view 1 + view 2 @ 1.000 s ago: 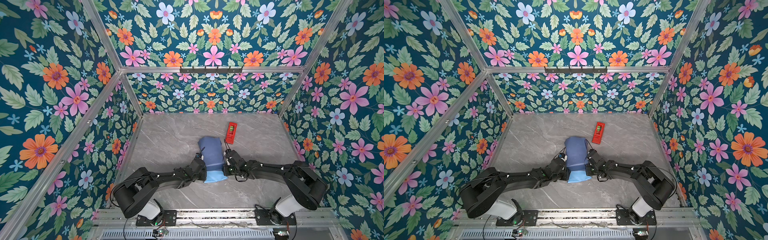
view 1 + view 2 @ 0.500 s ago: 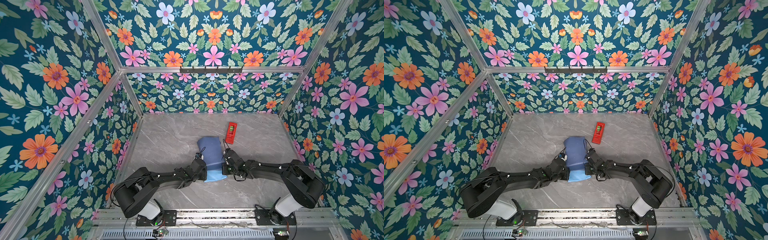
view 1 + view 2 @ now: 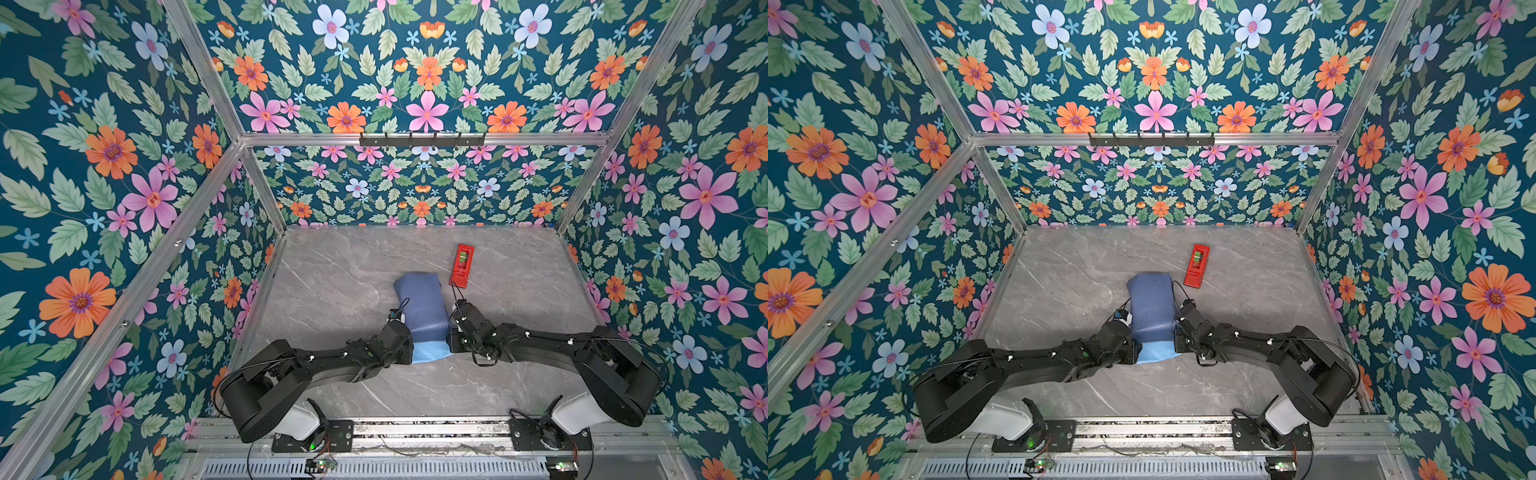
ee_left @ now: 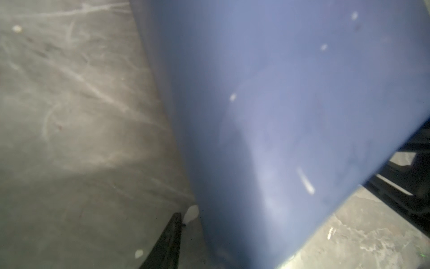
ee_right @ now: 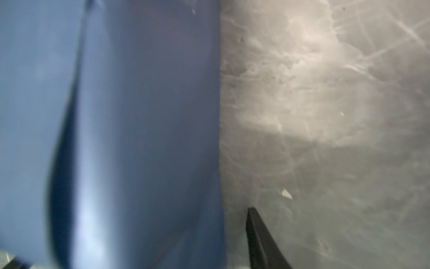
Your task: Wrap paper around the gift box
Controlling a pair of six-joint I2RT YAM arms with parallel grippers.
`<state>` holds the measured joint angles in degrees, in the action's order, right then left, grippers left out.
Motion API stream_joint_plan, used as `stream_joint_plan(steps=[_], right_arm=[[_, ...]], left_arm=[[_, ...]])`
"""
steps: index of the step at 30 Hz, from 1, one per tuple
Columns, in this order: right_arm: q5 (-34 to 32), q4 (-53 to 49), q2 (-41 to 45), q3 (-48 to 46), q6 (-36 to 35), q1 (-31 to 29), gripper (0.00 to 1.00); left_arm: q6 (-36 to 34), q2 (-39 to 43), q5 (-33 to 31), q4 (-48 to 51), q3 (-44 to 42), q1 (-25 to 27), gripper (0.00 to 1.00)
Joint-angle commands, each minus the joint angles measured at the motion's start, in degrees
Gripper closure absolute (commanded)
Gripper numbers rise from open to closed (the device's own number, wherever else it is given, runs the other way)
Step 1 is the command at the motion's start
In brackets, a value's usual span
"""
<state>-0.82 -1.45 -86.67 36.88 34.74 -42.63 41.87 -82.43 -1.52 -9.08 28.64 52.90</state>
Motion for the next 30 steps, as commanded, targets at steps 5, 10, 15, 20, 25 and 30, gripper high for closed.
stream_joint_plan(steps=[5, 10, 15, 20, 25, 30], right_arm=[[-0.59, -1.65, 0.39, -0.34, 0.66, -0.05, 0.71], [-0.93, -1.42, -1.1, 0.38, 0.42, 0.0, 0.82], [-1.11, -0.9, -2.35, 0.78, 0.49, -0.02, 0.89], [-1.03, -0.36, -3.06, 1.0, 0.77, -0.04, 0.95], [-1.5, -2.11, -1.61, 0.6, 0.51, -0.02, 0.85], [-1.25, -4.81, 3.27, -1.66, -0.33, -0.04, 0.7]], left_arm=[[1.46, -1.4, -0.76, 0.64, 0.48, 1.15, 0.71], [1.9, -3.85, -1.28, 0.57, 1.46, 1.5, 0.81], [2.11, -4.75, -1.86, 0.86, 2.11, 1.68, 0.89], [2.56, -5.47, -1.89, 0.45, 2.29, 1.94, 0.96], [2.85, -5.58, -1.91, 0.62, 2.12, 2.11, 1.0], [2.94, -5.29, -1.91, 1.32, 2.29, 2.38, 0.99]])
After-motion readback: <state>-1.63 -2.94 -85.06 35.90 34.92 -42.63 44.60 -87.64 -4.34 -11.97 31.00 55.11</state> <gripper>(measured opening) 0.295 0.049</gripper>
